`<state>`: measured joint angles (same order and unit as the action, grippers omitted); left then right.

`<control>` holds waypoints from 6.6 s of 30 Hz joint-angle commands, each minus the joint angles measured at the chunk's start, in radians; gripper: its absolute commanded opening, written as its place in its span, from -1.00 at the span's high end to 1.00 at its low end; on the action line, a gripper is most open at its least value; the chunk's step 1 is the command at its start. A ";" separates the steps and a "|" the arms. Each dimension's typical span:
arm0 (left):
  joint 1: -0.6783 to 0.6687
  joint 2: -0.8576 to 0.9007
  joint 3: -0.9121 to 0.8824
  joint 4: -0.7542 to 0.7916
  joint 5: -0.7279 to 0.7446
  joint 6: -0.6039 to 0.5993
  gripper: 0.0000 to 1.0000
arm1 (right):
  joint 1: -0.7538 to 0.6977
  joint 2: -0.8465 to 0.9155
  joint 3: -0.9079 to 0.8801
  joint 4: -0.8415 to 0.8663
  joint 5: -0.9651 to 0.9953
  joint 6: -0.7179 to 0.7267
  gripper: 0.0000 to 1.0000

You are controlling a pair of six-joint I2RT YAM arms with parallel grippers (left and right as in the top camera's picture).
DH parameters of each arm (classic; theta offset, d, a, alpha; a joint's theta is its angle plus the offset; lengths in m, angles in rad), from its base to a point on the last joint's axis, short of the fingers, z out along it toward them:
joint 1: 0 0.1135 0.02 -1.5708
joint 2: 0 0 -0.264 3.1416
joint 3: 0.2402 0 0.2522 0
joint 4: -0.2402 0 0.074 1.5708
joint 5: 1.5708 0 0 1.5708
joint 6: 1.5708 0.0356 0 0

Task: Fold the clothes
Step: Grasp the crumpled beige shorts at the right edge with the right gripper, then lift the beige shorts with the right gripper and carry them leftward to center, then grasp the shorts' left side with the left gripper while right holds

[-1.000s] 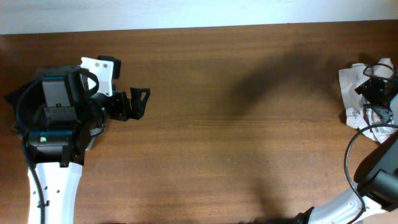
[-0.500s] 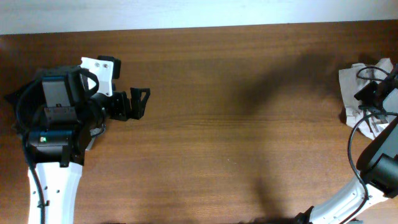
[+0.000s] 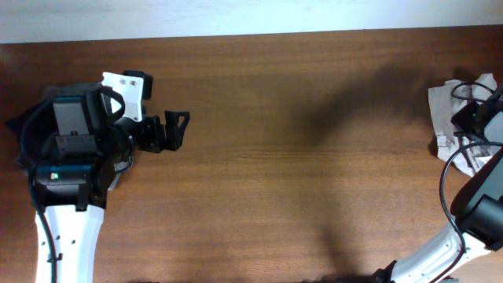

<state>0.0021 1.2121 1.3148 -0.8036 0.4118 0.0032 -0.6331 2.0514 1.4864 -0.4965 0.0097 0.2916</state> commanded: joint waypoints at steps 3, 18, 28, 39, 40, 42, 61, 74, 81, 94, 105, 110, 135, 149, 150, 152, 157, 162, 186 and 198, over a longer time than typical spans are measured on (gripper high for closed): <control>-0.004 0.000 0.015 0.010 0.007 0.012 -0.98 | 0.036 -0.207 0.043 -0.029 -0.250 0.010 0.92; -0.004 0.000 0.015 0.032 -0.013 0.012 -0.98 | 0.227 -0.687 0.407 -0.297 -0.254 -0.008 0.92; -0.004 -0.001 0.015 0.032 -0.014 0.012 -0.98 | 0.229 -0.739 0.513 -0.281 -0.745 -0.089 0.92; -0.004 -0.015 0.016 0.033 -0.008 0.011 -0.99 | 0.296 -0.793 0.528 -0.324 -0.856 -0.074 0.92; -0.004 -0.018 0.016 0.033 -0.008 0.012 -0.98 | 0.295 -0.795 0.528 -0.322 -0.849 -0.074 0.92; -0.004 -0.024 0.016 0.032 -0.008 0.012 -0.98 | 0.290 -0.797 0.537 -0.319 -0.788 -0.074 0.92; -0.004 -0.035 0.016 0.040 -0.015 0.012 -0.99 | 0.156 -0.707 0.653 -0.300 -1.058 -0.018 0.92; -0.004 -0.035 0.016 0.048 -0.016 0.012 -0.98 | 0.729 -0.472 0.653 -0.616 -0.693 -0.207 0.85; -0.004 -0.035 0.016 0.050 -0.016 0.012 -0.98 | 0.999 -0.270 0.653 -0.611 -0.584 -0.237 0.56; -0.004 -0.036 0.016 -0.023 -0.068 0.081 -0.99 | 1.019 -0.214 0.651 -0.784 -0.259 -0.249 -0.01; -0.171 0.130 0.014 -0.134 -0.042 0.293 -0.98 | 0.962 -0.212 0.472 -0.896 -0.046 -0.016 -0.13; -0.319 0.285 0.014 -0.128 -0.134 0.389 -0.97 | 0.930 -0.212 0.438 -0.882 -0.046 0.024 -0.13; -0.576 0.591 0.106 -0.071 -0.677 0.318 0.99 | 0.730 -0.214 0.438 -0.929 -0.083 0.032 -0.13; -0.538 0.332 0.272 -0.045 -0.848 0.277 0.99 | 0.729 -0.214 0.438 -0.929 -0.076 0.031 -0.13; -0.534 0.325 0.272 -0.041 -0.847 0.277 0.99 | 0.729 -0.214 0.438 -0.929 -0.076 0.031 -0.13; -0.534 0.314 0.272 -0.035 -0.855 0.277 0.99 | 0.729 -0.214 0.438 -0.929 -0.076 0.031 -0.14; -0.534 0.303 0.272 -0.034 -0.908 0.277 0.99 | 0.729 -0.214 0.434 -0.940 -0.067 0.002 -0.16; -0.534 0.297 0.285 -0.027 -0.934 0.277 0.99 | 0.722 -0.213 0.415 -0.935 -0.039 0.002 -0.33; -0.512 0.296 0.297 0.024 -1.011 0.273 0.99 | 0.555 -0.213 0.005 -0.507 -0.306 -0.243 -0.98; -0.511 0.296 0.297 0.029 -1.011 0.274 1.00 | 0.521 -0.212 -0.175 -0.212 -0.632 -0.352 -0.65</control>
<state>-0.5156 1.5463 1.5799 -0.7918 -0.5629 0.2943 -0.1081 1.8557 1.3338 -0.7204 -0.5087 -0.0200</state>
